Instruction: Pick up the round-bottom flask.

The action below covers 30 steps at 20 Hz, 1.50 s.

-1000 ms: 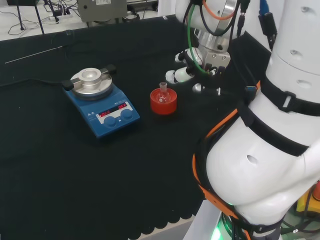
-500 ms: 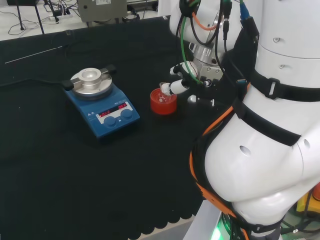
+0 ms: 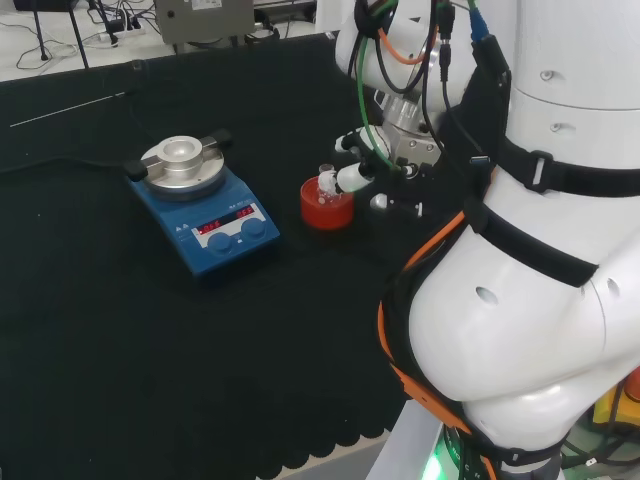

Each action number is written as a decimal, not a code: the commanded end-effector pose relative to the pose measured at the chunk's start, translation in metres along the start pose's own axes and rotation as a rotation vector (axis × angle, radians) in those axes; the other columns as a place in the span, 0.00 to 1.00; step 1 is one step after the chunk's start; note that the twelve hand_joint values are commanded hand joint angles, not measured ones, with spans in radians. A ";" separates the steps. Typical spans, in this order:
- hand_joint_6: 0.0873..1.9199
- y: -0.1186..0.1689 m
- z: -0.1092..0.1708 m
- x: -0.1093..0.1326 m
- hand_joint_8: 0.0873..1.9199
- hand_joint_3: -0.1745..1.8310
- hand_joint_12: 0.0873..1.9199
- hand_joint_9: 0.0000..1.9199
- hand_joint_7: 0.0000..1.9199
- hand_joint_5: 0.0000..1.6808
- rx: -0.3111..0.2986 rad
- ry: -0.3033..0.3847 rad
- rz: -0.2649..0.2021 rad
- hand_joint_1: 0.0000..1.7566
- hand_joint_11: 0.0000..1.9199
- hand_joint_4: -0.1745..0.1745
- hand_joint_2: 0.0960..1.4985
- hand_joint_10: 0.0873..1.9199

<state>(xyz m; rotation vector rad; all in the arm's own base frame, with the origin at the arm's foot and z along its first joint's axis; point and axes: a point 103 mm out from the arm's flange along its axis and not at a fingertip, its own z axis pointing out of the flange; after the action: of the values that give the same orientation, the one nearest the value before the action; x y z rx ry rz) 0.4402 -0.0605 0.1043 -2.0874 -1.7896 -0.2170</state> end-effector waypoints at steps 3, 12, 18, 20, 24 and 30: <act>0.00 0.010 0.006 0.000 0.32 0.33 0.70 0.23 0.15 0.34 0.000 0.025 -0.010 0.45 0.00 0.37 0.39 0.33; 0.00 0.014 0.011 0.001 0.32 0.34 0.70 0.23 0.15 0.35 -0.018 0.018 -0.016 0.47 0.00 0.36 0.38 0.33; 0.00 0.019 0.016 0.005 0.32 0.35 0.70 0.23 0.15 0.39 -0.021 0.005 -0.020 0.51 0.00 0.36 0.38 0.33; 0.01 0.020 0.018 0.005 0.32 0.35 0.70 0.23 0.16 0.41 -0.025 0.007 -0.023 0.52 0.00 0.35 0.38 0.33; 0.04 0.022 0.019 0.006 0.32 0.37 0.70 0.24 0.16 0.42 -0.025 0.007 -0.025 0.53 0.00 0.35 0.37 0.33; 0.27 0.027 0.020 0.008 0.32 0.40 0.71 0.24 0.16 0.38 -0.040 0.004 -0.027 0.53 0.00 0.33 0.35 0.33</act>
<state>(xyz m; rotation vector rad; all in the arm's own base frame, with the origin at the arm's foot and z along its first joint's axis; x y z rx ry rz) 0.4626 -0.0496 0.0839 -2.0831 -1.8222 -0.2581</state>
